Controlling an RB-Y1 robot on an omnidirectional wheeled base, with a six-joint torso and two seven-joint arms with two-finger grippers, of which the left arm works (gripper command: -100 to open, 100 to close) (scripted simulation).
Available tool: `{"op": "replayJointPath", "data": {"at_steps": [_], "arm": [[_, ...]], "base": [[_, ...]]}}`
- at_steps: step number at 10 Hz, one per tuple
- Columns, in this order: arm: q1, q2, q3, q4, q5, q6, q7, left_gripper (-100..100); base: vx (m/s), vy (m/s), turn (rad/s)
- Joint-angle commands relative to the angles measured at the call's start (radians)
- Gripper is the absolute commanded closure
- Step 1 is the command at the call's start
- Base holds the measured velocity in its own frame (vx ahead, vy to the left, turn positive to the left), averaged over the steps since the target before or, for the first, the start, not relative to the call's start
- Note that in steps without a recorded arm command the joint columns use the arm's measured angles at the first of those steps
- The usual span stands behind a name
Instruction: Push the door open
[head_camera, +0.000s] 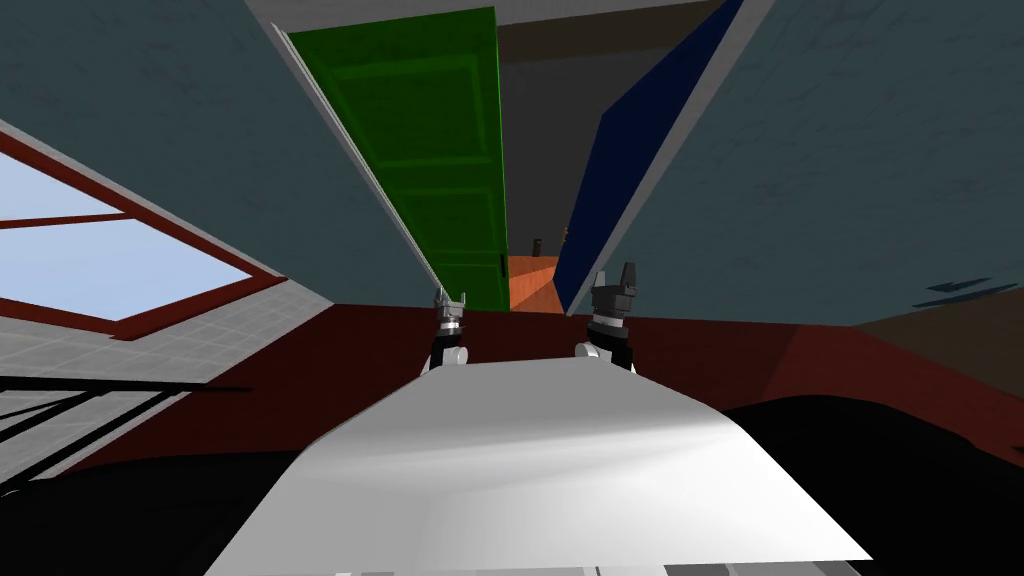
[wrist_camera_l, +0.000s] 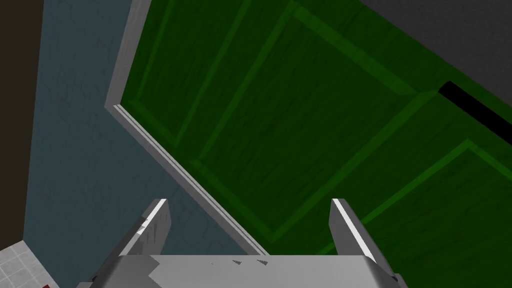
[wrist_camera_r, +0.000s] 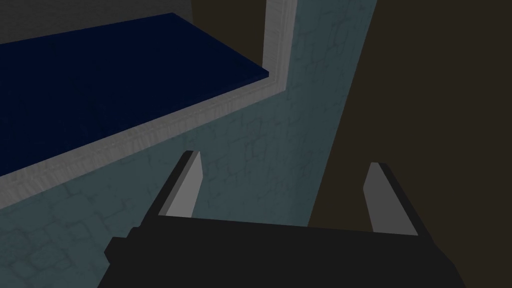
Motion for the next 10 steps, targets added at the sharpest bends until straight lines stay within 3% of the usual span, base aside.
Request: {"op": "replayJointPath", "data": {"at_steps": [1,3,10], "arm": [[-0.017,0.004,-0.001,0.05,0.012,-0.023,0.035,-100],[-0.03,0.004,-0.002,0.088,0.02,-0.032,0.055,-100],[-0.124,0.0,-0.009,0.319,0.076,-0.1,0.201,-100]], "base": [[0.074,0.005,-0.105],[0.078,0.012,-0.053],[0.094,0.008,-0.086]]}}
